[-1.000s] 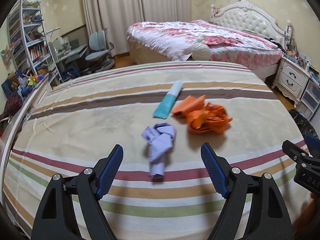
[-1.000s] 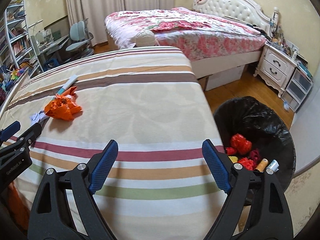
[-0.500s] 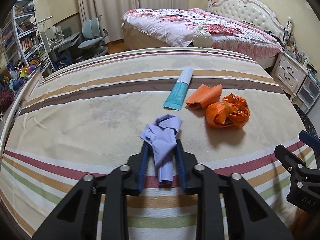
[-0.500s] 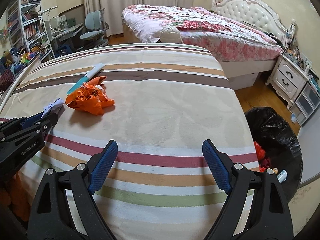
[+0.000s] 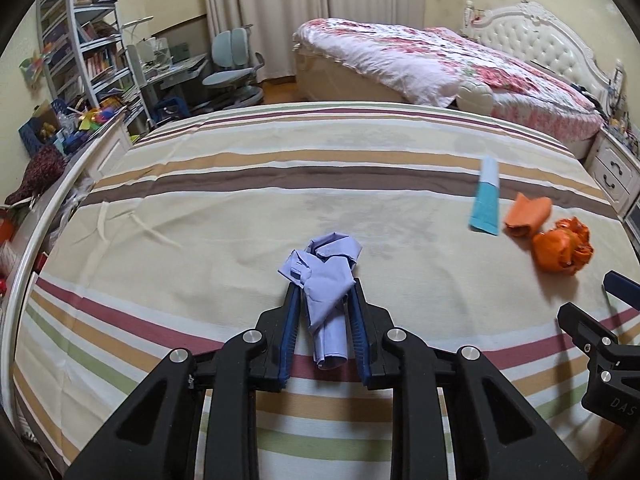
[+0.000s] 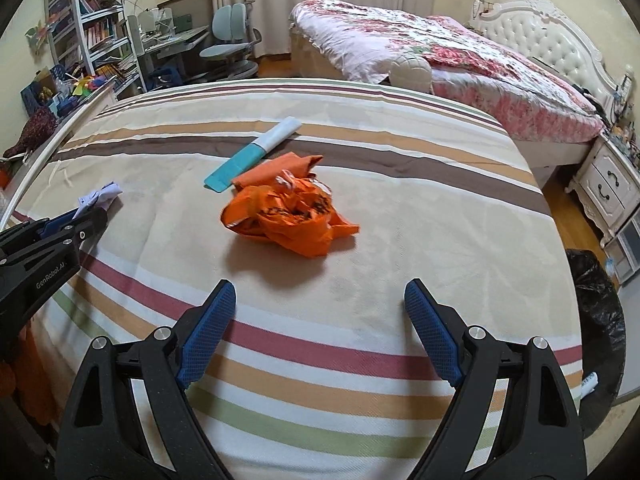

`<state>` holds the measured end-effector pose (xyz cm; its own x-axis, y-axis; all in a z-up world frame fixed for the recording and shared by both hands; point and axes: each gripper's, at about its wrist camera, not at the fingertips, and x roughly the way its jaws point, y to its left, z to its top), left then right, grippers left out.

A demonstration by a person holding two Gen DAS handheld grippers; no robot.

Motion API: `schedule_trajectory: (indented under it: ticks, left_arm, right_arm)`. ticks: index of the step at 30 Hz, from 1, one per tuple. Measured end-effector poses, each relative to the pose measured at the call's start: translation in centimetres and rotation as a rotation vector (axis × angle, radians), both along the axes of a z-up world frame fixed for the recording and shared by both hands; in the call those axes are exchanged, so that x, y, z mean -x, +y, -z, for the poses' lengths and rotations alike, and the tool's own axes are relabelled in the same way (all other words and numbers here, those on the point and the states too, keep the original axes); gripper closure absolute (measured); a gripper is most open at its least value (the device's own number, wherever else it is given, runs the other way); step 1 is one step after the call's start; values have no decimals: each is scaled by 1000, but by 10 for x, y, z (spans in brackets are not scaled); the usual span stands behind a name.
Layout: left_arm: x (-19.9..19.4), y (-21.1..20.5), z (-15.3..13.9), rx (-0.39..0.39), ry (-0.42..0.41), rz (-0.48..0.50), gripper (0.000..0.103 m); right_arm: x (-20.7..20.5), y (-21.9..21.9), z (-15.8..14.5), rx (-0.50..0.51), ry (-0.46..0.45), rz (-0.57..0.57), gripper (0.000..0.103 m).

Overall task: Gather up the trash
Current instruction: 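Grasp the orange plastic bag with the right tool while the left tool holds the cloth, then carry the lavender cloth and orange bag over the black bin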

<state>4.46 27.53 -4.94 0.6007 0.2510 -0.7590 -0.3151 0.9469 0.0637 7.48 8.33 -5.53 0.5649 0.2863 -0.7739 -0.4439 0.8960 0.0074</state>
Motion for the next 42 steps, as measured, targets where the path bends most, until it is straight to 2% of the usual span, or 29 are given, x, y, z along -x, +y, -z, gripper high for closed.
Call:
schedule_trajectory:
  ticks: [11, 13, 20, 22, 42]
  left_arm:
    - [1, 16, 2, 29, -10, -42, 78]
    - [2, 17, 2, 28, -11, -42, 78]
    - [1, 17, 2, 31, -11, -42, 78]
    - [1, 18, 2, 30, -12, -41, 78]
    - [6, 9, -2, 35, -29, -5, 78]
  right_arm:
    - [-23, 24, 0, -7, 7, 48, 20]
    - [-26, 23, 1, -11, 8, 60, 30]
    - [-20, 24, -1, -10, -19, 52, 40]
    - [-17, 25, -1, 1, -26, 40, 48]
    - [8, -15, -3, 9, -38, 80, 49]
